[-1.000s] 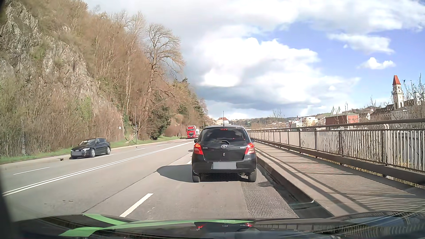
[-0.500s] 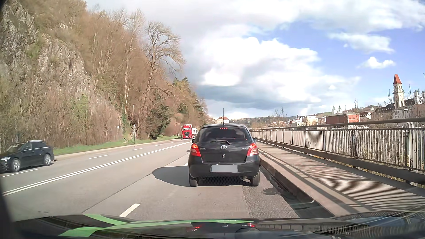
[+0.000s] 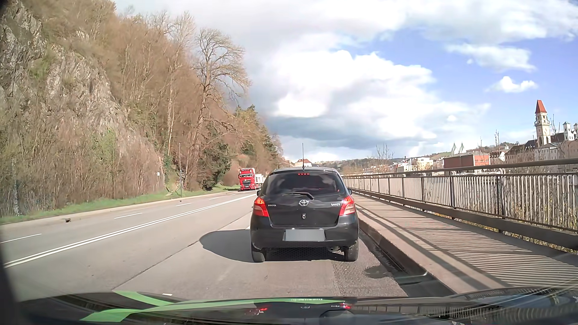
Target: Follow the waypoints while adhering to traffic rules and regulations
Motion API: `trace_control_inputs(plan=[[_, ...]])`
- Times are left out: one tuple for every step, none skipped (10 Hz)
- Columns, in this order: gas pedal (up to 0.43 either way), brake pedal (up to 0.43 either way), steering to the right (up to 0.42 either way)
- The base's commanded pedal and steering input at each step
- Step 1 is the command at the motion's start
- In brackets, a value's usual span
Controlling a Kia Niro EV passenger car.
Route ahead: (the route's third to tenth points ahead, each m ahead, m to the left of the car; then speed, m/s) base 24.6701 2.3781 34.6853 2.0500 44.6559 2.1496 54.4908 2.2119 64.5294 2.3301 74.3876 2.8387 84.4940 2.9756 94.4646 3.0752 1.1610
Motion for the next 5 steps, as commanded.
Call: trace_control_inputs(plan=[[0.0,0.256,-0.008],[0.0,0.274,-0.008],[0.0,0.28,-0.008],[0.0,0.293,-0.008],[0.0,0.293,-0.008]])
